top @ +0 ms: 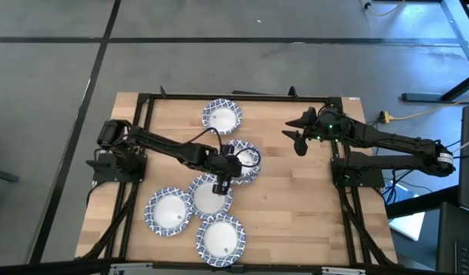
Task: Nest bowls inside each other
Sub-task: Stack the blue patterned bowl on the stacked blue patterned bowls
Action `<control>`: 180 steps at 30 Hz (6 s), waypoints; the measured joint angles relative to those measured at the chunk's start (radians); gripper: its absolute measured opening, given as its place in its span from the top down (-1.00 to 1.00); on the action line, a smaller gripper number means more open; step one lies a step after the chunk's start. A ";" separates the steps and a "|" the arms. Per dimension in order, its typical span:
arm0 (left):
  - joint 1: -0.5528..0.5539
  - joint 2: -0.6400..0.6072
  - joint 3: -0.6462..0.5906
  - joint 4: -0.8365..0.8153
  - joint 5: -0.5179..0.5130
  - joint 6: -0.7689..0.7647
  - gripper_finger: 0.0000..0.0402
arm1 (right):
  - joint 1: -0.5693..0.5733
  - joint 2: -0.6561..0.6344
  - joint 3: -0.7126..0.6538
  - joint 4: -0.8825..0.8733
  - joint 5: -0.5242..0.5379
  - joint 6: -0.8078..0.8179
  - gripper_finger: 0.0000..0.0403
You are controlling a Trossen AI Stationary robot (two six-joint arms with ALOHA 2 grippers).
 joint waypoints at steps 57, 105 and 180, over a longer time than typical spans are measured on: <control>0.467 -0.146 -0.164 -0.094 0.079 0.264 0.14 | 0.000 -0.001 0.000 -0.136 0.000 -0.051 0.04; 0.586 -0.052 -0.374 0.293 0.063 0.539 0.14 | 0.000 -0.001 0.000 -0.130 0.001 -0.053 0.04; 0.427 -0.451 -0.370 0.231 0.085 0.295 1.00 | 0.000 0.000 0.000 -0.123 0.012 -0.056 0.04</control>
